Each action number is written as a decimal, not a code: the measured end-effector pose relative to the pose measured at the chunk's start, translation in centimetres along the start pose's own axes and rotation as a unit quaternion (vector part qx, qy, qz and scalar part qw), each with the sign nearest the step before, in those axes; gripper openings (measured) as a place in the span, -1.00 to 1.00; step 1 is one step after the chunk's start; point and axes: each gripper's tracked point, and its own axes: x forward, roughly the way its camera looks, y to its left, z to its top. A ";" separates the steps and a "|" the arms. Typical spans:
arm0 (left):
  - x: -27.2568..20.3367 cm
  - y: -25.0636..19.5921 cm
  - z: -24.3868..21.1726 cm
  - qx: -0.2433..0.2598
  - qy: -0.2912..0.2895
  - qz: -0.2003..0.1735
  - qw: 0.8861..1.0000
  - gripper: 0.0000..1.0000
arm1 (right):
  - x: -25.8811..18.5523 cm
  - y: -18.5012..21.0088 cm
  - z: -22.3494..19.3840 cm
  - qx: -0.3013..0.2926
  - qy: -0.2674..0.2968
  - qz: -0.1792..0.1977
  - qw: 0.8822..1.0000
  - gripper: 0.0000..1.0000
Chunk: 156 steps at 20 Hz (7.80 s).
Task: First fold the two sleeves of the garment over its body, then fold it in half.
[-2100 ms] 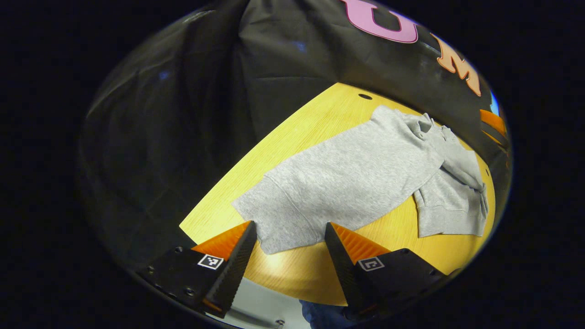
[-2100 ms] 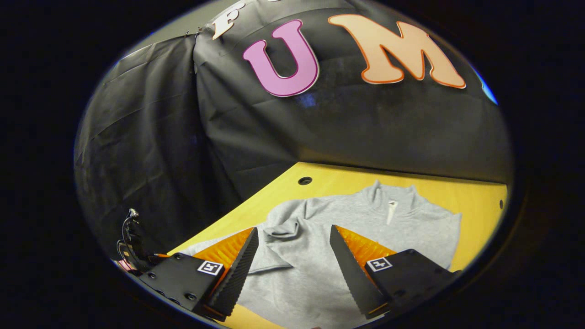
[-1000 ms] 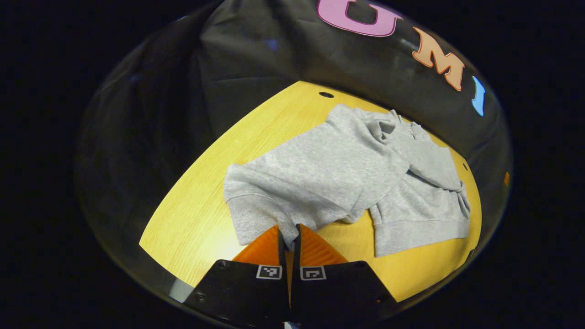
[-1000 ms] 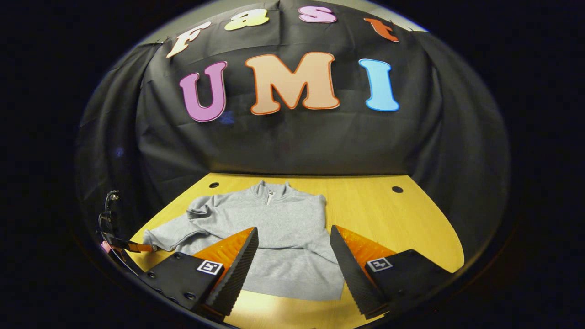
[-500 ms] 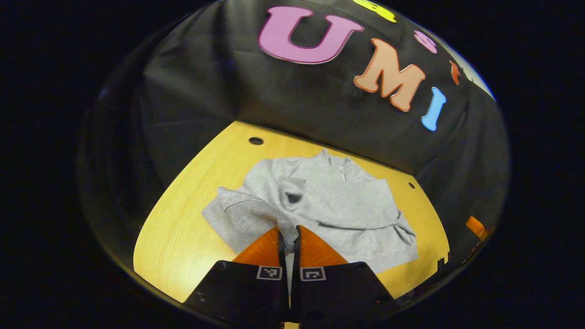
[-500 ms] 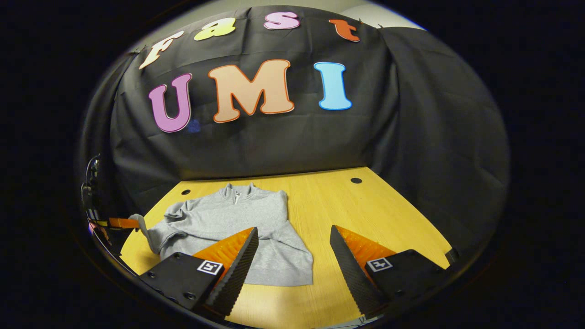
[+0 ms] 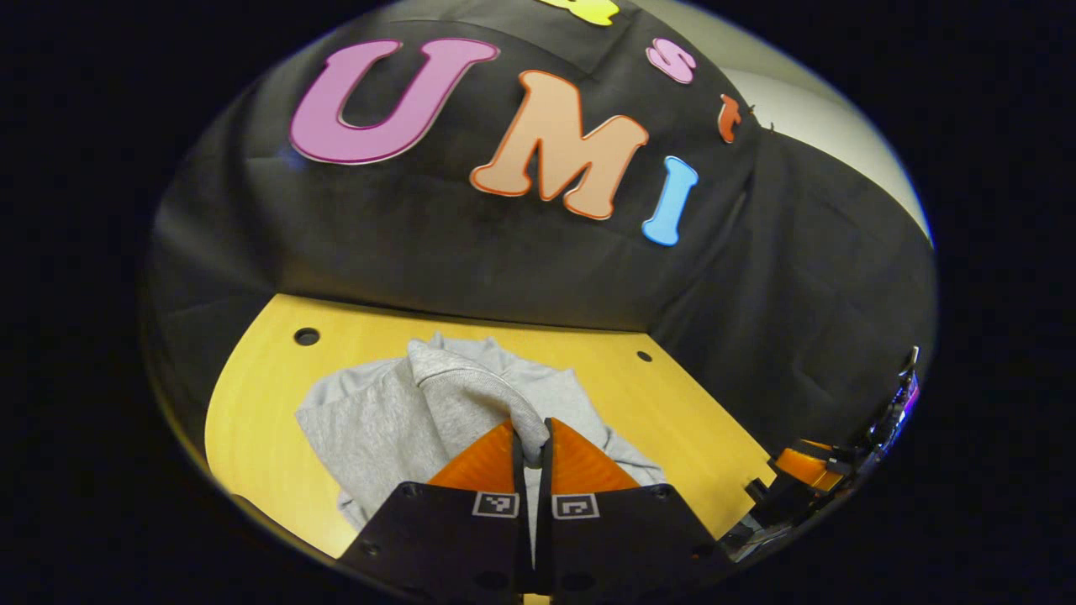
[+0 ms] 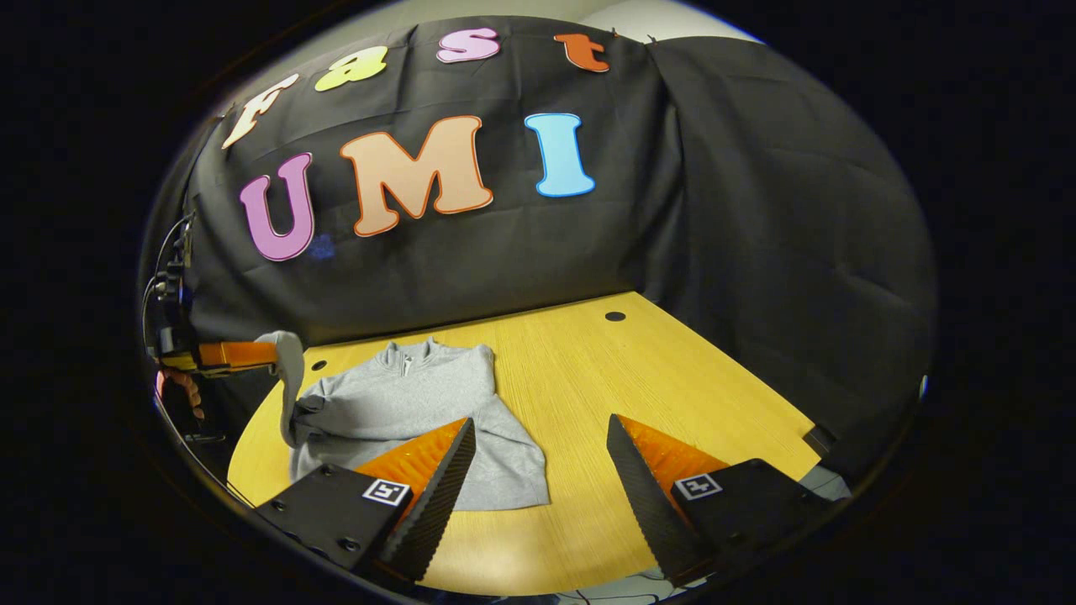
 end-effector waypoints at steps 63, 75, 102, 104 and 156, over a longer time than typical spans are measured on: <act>-9.9 10.0 -24.3 -0.028 0.187 0.213 0.959 0.89 | 11.4 4.5 -16.9 -0.170 0.225 0.160 0.946 0.90; -8.5 10.3 -25.5 0.010 0.204 0.243 0.948 0.84 | 11.5 4.8 -17.9 -0.188 0.220 0.159 0.944 0.79; -6.6 9.2 -17.6 -0.083 0.082 0.181 0.977 -1.00 | 11.4 8.5 -13.1 -0.102 0.195 0.162 0.962 -0.94; -6.1 9.2 -15.6 -0.084 0.062 0.178 0.979 -1.00 | 11.7 9.1 -11.9 -0.101 0.182 0.165 0.964 -0.94; -5.8 8.2 -0.7 0.015 -0.017 0.144 0.989 0.81 | 10.2 16.7 5.5 -0.085 0.009 0.237 0.968 0.90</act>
